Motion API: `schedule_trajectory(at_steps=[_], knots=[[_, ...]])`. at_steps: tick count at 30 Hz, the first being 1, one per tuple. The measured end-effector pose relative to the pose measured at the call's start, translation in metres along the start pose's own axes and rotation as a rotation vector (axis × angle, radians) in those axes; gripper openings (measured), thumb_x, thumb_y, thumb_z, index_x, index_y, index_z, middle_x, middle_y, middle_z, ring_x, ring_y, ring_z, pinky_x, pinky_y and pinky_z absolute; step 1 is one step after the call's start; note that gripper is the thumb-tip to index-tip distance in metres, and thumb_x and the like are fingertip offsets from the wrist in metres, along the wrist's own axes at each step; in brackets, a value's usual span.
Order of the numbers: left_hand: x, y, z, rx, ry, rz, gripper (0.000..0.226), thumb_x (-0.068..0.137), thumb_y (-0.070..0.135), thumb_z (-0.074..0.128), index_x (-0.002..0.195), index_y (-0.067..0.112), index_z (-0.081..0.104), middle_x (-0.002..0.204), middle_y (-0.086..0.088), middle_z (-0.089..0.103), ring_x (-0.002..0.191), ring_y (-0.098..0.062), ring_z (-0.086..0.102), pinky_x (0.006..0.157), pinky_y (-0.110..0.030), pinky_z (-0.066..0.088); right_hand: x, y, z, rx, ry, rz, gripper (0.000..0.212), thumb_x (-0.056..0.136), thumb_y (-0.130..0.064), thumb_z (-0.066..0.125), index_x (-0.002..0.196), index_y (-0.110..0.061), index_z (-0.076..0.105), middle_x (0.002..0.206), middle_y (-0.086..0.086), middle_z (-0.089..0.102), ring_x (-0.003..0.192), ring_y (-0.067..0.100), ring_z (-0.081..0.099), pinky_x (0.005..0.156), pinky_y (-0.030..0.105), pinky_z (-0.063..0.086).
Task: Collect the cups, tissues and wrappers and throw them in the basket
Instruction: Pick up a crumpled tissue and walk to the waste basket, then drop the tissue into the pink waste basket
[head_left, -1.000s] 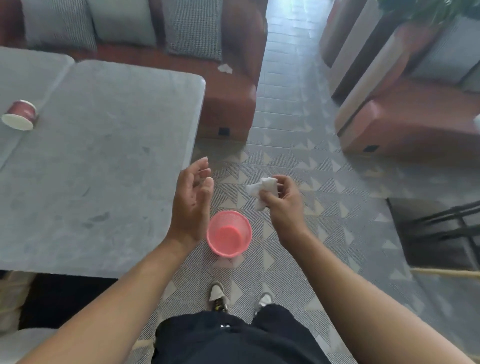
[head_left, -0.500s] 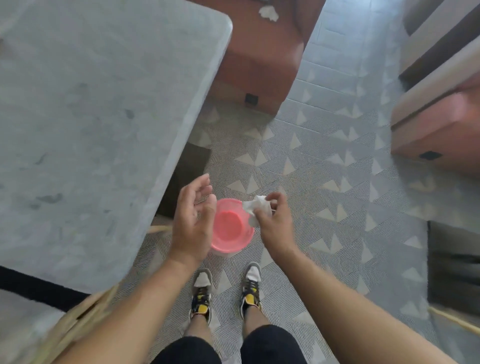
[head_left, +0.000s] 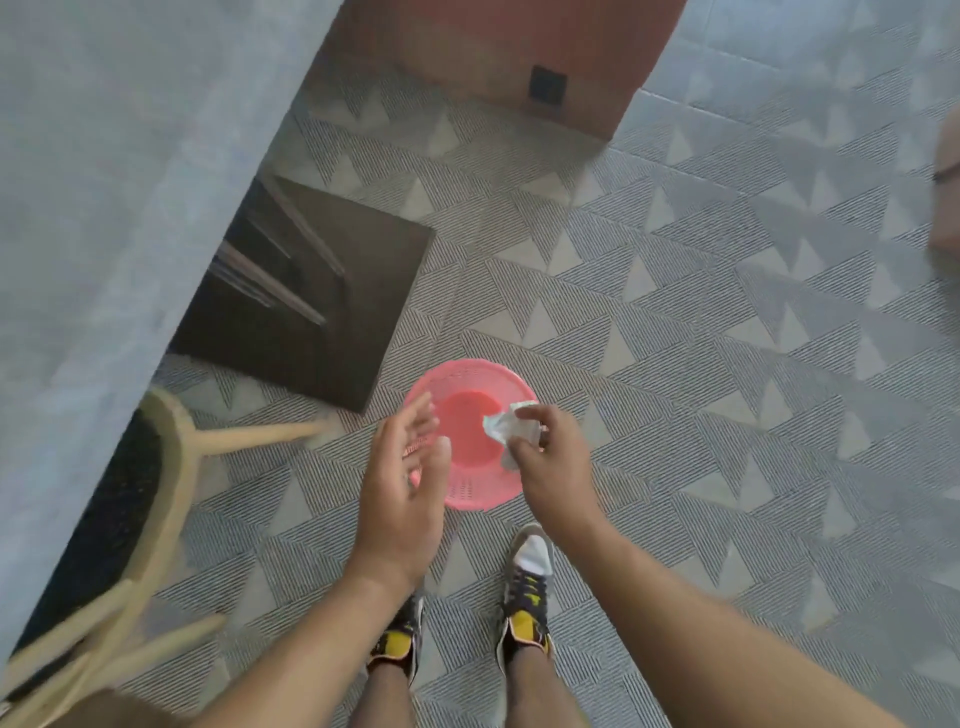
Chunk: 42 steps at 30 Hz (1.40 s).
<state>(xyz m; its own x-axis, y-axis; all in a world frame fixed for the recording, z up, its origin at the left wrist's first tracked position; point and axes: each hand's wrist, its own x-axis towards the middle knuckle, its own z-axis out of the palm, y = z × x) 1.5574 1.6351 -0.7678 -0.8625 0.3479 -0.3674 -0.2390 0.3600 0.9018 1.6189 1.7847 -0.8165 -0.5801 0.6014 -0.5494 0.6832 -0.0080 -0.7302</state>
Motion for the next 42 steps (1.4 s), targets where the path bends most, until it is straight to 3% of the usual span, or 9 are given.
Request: schedule_trajectory(at_steps=[6,11,16,20,23,27,30,37,42], knots=[[0.035,-0.083,0.013,0.051,0.006,-0.012,0.044,0.098,0.037,0.053,0.141,0.034,0.045,0.141,0.008,0.057,0.129,0.002,0.056,0.109,-0.022,0.048,0.047,0.067,0.043,-0.024,-0.032,0.003,0.034,0.095,-0.007,0.066,0.115,-0.034,0.06,0.13,-0.002,0.051,0.118,0.021,0.057,0.102,0.049,0.054],[0.057,-0.134,0.019,0.099,0.005,-0.017,0.042,0.101,0.035,0.054,0.142,0.032,0.047,0.144,0.0,0.055,0.131,-0.005,0.057,0.106,-0.016,0.048,0.076,0.103,0.068,-0.117,-0.107,-0.01,0.039,0.093,-0.004,0.065,0.128,-0.021,0.062,0.13,-0.003,0.045,0.12,0.018,0.052,0.106,0.038,0.048],[0.065,-0.152,0.018,0.151,0.015,-0.039,0.04,0.108,0.025,0.053,0.147,0.022,0.048,0.144,0.001,0.055,0.128,0.004,0.055,0.102,-0.009,0.047,0.088,0.124,0.077,-0.219,-0.189,-0.006,0.049,0.089,0.007,0.055,0.13,-0.019,0.062,0.129,-0.003,0.04,0.124,0.019,0.049,0.11,0.043,0.048],[0.07,-0.147,0.017,0.133,0.016,-0.026,0.042,0.102,0.037,0.052,0.143,0.029,0.049,0.144,0.001,0.055,0.129,0.0,0.056,0.106,-0.022,0.05,0.096,0.127,0.075,-0.226,-0.238,0.012,0.05,0.092,0.005,0.054,0.133,-0.021,0.062,0.14,0.004,0.048,0.132,0.023,0.052,0.112,0.039,0.046],[0.071,-0.137,0.012,0.13,0.016,-0.015,0.036,0.104,0.033,0.052,0.14,0.035,0.047,0.142,0.005,0.055,0.129,0.003,0.054,0.11,-0.031,0.05,0.093,0.119,0.067,-0.133,-0.18,0.0,0.039,0.098,-0.004,0.057,0.133,-0.021,0.062,0.14,0.002,0.058,0.129,0.02,0.057,0.111,0.046,0.049],[0.075,-0.115,0.009,0.119,0.039,0.025,0.039,0.1,0.035,0.052,0.138,0.035,0.048,0.132,0.019,0.054,0.124,0.012,0.054,0.11,-0.027,0.05,0.083,0.091,0.052,0.033,-0.065,-0.009,0.024,0.101,-0.017,0.064,0.125,-0.023,0.066,0.125,-0.009,0.068,0.115,0.013,0.065,0.104,0.049,0.054],[0.075,-0.089,0.008,0.082,0.058,0.05,0.041,0.099,0.036,0.052,0.14,0.034,0.048,0.138,0.008,0.056,0.127,0.006,0.055,0.111,-0.027,0.05,0.072,0.055,0.037,0.137,-0.016,-0.036,0.021,0.103,-0.024,0.062,0.123,-0.022,0.068,0.121,-0.01,0.07,0.11,0.007,0.066,0.103,0.048,0.055],[0.055,0.009,0.006,-0.027,0.078,0.191,0.045,0.102,0.038,0.05,0.145,0.023,0.05,0.144,-0.002,0.057,0.133,-0.006,0.057,0.107,-0.019,0.048,0.021,-0.058,-0.009,0.378,0.053,-0.207,0.022,0.092,-0.055,0.058,0.107,-0.045,0.071,0.113,-0.015,0.074,0.113,0.012,0.069,0.103,0.055,0.054],[0.023,0.103,-0.005,-0.127,0.096,0.284,0.047,0.1,0.044,0.046,0.144,0.027,0.048,0.145,0.003,0.057,0.137,-0.01,0.056,0.112,-0.035,0.051,-0.036,-0.145,-0.052,0.509,0.046,-0.357,0.036,0.09,-0.055,0.054,0.113,-0.032,0.07,0.121,0.0,0.073,0.119,0.018,0.068,0.103,0.049,0.056]])
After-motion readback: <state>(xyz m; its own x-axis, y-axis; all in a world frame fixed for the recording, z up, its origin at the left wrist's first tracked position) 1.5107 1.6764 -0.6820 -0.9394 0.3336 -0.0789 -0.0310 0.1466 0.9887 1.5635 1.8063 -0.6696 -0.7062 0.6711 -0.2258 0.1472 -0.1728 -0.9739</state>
